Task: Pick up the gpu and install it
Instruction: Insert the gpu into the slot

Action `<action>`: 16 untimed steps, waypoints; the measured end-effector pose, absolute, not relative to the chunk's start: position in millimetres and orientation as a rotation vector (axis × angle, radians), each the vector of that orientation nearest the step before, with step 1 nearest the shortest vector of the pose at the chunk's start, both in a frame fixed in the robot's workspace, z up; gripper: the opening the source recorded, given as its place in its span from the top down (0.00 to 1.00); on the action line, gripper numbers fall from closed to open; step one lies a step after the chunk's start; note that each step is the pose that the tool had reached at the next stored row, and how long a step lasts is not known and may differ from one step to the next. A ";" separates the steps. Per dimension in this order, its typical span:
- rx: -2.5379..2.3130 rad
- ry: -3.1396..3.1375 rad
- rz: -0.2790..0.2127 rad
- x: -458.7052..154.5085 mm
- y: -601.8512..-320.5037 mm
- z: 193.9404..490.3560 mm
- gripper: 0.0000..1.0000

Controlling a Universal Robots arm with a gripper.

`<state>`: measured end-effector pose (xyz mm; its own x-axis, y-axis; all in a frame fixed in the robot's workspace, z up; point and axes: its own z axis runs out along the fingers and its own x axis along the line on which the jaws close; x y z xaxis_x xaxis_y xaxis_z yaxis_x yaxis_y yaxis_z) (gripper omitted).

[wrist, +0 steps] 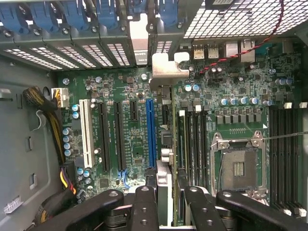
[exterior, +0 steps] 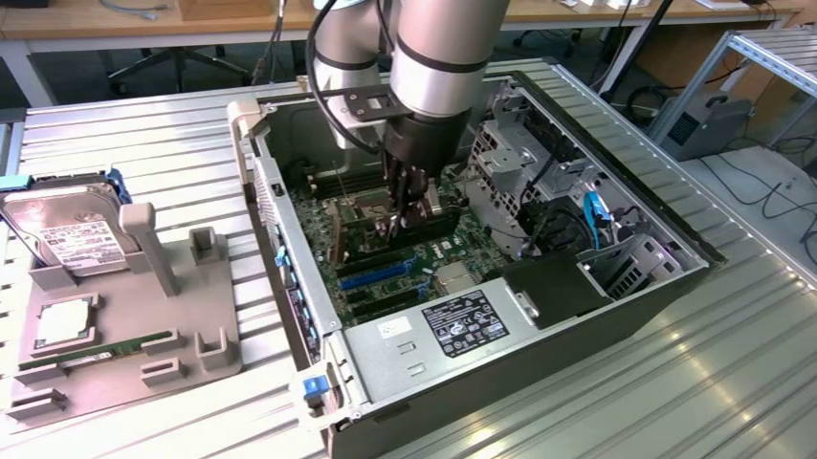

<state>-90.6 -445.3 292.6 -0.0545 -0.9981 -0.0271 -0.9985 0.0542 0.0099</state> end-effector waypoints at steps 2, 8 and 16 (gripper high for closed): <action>-2.151 2.272 0.040 -90.8 -445.3 292.4 0.73; -2.151 2.272 0.040 -91.5 -445.4 291.1 0.73; -2.151 2.272 0.040 -92.6 -445.6 290.0 0.73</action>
